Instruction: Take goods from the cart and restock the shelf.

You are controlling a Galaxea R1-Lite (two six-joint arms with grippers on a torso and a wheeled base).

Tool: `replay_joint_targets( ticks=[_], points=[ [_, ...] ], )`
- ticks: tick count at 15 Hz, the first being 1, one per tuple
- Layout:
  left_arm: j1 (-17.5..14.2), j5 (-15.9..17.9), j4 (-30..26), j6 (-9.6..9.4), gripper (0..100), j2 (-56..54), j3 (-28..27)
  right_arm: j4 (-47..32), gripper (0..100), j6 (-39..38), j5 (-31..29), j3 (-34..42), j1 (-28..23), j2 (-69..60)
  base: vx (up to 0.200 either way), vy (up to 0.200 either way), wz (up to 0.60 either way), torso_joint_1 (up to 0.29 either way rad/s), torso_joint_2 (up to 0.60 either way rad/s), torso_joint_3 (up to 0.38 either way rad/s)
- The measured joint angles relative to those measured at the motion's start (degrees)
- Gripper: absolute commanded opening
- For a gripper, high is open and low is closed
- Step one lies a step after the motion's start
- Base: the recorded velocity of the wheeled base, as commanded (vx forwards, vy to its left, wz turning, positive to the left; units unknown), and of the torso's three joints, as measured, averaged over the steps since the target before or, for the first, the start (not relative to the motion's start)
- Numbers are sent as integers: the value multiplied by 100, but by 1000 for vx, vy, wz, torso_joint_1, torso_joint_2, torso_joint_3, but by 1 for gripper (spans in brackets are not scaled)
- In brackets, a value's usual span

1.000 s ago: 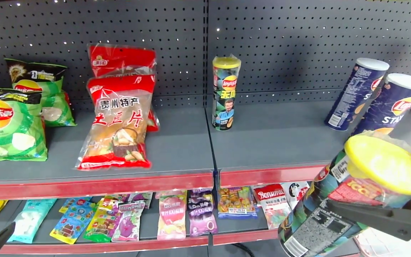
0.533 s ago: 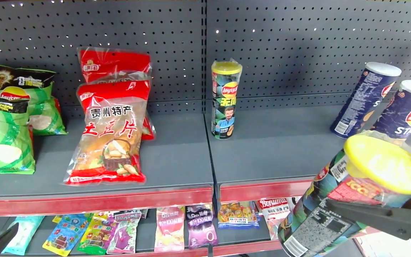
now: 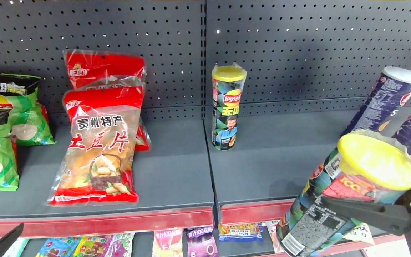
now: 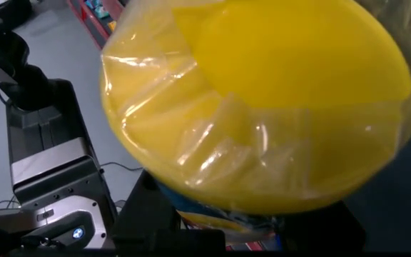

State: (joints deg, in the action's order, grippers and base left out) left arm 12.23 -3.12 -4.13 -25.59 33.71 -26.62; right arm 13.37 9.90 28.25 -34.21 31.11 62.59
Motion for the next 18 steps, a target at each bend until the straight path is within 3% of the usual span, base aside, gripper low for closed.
replay_joint_targets(
  ticks=[4, 7, 10, 11, 14, 16, 18],
  points=[
    [6, 557, 4, 2, 100, 94, -94, 4, 0, 2, 9, 12, -2, 30, 0, 0, 0, 0, 0, 0],
    [30, 1223, 46, 33, 100, 571, -488, 12, 0, 11, 20, 6, 11, 34, 0, 0, 0, 0, 0, 0],
    [169, 1655, 645, 129, 100, 1607, -1025, 12, 0, 4, 2, 6, 15, -35, 0, 0, 0, 0, 0, 0],
    [273, 1737, 892, 252, 100, 2015, -1224, 4, 0, 0, -20, 0, 11, -85, 0, 0, 0, 0, 0, 0],
    [887, 2194, 1440, 1033, 100, 3434, -2076, -32, 0, -66, -138, 28, -79, -289, 0, 0, 0, 0, 0, 0],
    [1153, 2414, 1877, 1262, 100, 4418, -2743, -38, 0, -87, -145, 85, -234, -438, 0, 0, 0, 0, 0, 0],
    [1407, 2594, 2241, 1367, 100, 5294, -3390, -43, 0, -88, -149, 72, -380, -523, 0, 0, 0, 0, 0, 0]
  ],
)
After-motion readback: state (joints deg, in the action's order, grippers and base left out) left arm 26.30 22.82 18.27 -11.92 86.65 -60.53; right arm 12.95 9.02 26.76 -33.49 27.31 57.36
